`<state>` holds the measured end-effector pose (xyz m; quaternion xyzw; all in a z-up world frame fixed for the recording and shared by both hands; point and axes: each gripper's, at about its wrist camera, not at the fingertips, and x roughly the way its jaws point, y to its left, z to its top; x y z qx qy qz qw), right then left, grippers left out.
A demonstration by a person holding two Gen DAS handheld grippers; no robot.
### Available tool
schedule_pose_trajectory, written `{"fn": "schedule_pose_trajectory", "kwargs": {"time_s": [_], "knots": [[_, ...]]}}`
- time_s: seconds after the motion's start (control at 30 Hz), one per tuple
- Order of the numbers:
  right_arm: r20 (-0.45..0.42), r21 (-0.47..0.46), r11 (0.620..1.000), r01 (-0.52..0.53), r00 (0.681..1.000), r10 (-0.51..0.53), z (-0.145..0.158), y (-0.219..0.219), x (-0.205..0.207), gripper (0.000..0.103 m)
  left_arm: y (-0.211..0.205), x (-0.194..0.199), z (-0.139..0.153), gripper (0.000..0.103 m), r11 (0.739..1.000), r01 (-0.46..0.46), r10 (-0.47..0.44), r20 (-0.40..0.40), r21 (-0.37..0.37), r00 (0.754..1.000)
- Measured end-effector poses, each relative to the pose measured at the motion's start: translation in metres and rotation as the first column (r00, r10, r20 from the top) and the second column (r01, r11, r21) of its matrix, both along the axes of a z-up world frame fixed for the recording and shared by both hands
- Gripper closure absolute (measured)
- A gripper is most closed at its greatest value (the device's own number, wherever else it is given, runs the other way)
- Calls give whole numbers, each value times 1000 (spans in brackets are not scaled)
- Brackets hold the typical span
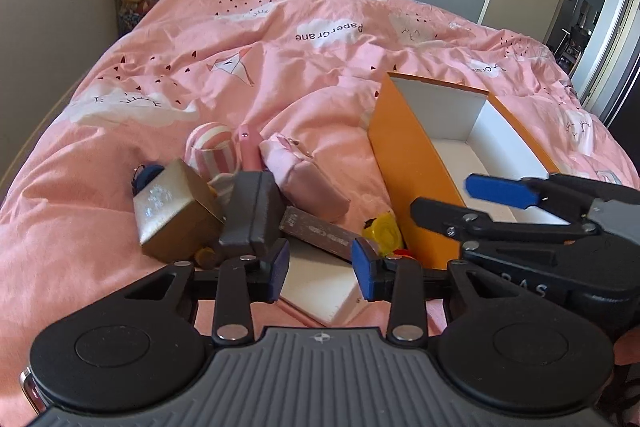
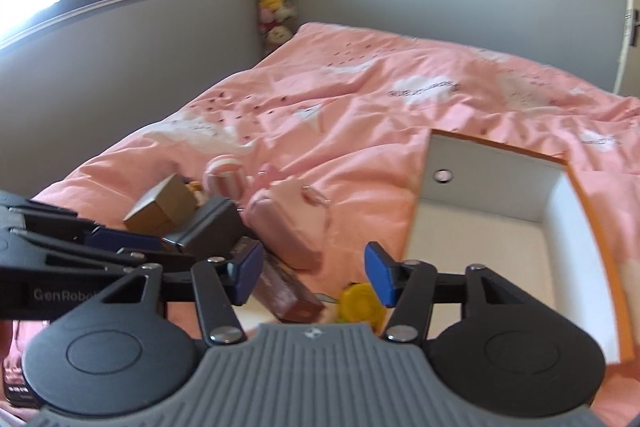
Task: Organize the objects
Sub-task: 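Move both tools toward the pink items beside the orange box, then grasp the pink phone case with the left tool while the right tool grasps the pink bag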
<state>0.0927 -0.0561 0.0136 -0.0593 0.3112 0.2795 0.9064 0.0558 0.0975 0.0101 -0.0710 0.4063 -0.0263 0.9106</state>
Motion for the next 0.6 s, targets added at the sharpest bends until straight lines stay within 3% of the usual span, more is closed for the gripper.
{"fn": "schedule_pose_trajectory", "kwargs": {"time_s": [0.13,0.33,0.47,0.6], "knots": [[-83,18,998,-59,995,61,0,20,28,51,26,26,7,61,999,1,-3,-56,-40,998],[-175,13,994,-112,978,113,-6,51,75,52,49,72,9,61,999,36,-38,-128,-24,991],[-245,-6,992,-125,962,120,-18,73,108,54,59,102,2,70,998,49,-54,-188,-32,981],[-316,-2,991,-136,940,129,-29,89,132,54,72,122,-3,71,997,50,-61,-236,-54,970]]}}
